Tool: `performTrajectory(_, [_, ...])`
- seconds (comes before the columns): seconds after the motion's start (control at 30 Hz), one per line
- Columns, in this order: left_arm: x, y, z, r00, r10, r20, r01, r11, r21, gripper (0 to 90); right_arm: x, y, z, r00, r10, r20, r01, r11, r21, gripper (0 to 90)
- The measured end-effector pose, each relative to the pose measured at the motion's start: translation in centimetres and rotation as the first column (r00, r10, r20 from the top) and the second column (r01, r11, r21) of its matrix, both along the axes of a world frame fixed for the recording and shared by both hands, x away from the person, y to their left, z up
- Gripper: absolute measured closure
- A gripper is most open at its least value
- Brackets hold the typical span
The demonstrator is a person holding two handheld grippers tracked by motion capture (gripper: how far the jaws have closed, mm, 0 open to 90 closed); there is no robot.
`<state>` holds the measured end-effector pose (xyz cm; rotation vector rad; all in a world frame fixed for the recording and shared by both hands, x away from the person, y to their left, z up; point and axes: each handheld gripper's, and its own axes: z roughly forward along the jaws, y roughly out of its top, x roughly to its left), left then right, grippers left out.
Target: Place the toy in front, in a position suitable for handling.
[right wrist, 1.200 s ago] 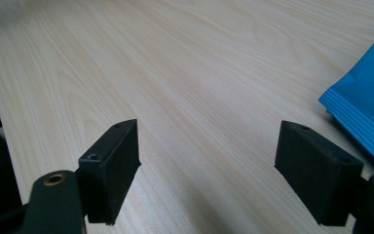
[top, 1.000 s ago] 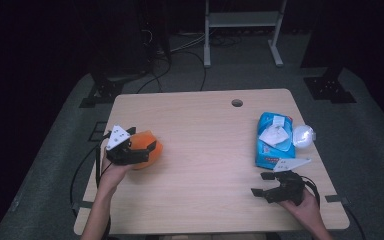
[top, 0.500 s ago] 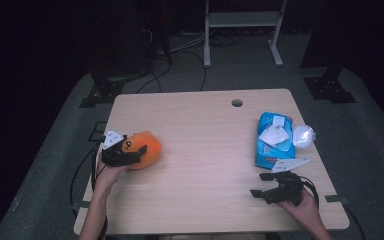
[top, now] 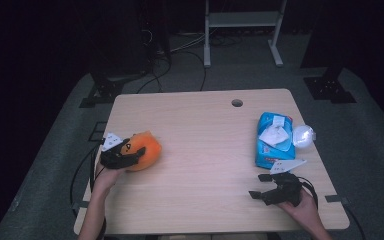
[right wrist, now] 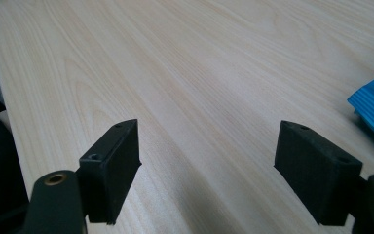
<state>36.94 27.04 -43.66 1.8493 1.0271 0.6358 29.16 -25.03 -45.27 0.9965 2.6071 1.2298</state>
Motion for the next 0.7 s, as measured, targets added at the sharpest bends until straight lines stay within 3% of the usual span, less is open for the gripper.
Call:
performTrajectory(0.1, [-0.1,0.0,0.1,1.0,0.009,0.003,-0.009,0.9999,-0.014,33.0,0.0,0.0,0.0,1.0,0.0,-0.001,0.0,1.0,0.002,23.3])
performTrajectory(0.27, [-0.4,0.0,0.7,0.9994,-0.017,0.029,0.018,0.9994,-0.031,44.0,0.1,0.0,0.0,1.0,0.001,0.001,-0.001,1.0,0.0,23.3])
performTrajectory(0.37, [-0.5,0.1,1.2,0.9987,-0.031,0.039,0.036,0.9926,-0.116,45.8,0.1,-0.2,0.1,1.0,-0.003,0.004,0.003,1.0,0.009,23.3])
performTrajectory(0.47, [-0.7,-0.4,1.5,0.9976,-0.047,0.051,0.053,0.9907,-0.125,46.3,0.2,-0.3,0.0,1.0,-0.004,-0.002,0.004,1.0,0.01,23.2])
performTrajectory(0.5, [-0.9,-0.9,1.9,0.9956,-0.075,0.056,0.082,0.9856,-0.148,46.3,0.2,-0.3,0.1,1.0,-0.007,0.001,0.007,1.0,0.009,23.3])
performTrajectory(0.53, [-0.9,-0.9,1.9,0.9956,-0.075,0.056,0.082,0.9856,-0.148,46.3,0.2,-0.3,0.1,1.0,-0.007,0.001,0.007,1.0,0.009,23.3])
performTrajectory(0.57, [-1.1,-1.7,2.4,0.9918,-0.104,0.075,0.115,0.9802,-0.161,46.3,0.2,-0.4,0.2,0.9999,-0.01,0.008,0.01,1.0,0.014,23.2])
performTrajectory(0.6, [-1.1,-1.7,2.4,0.9918,-0.104,0.075,0.115,0.9802,-0.161,46.3,0.2,-0.4,0.2,0.9999,-0.01,0.008,0.01,1.0,0.014,23.2])
performTrajectory(0.7, [-1.6,-4.3,3.5,0.9766,-0.184,0.11,0.2,0.9677,-0.153,46.3,0.2,-0.7,0.2,0.9998,-0.022,0.003,0.022,1.0,0.02,23.2])
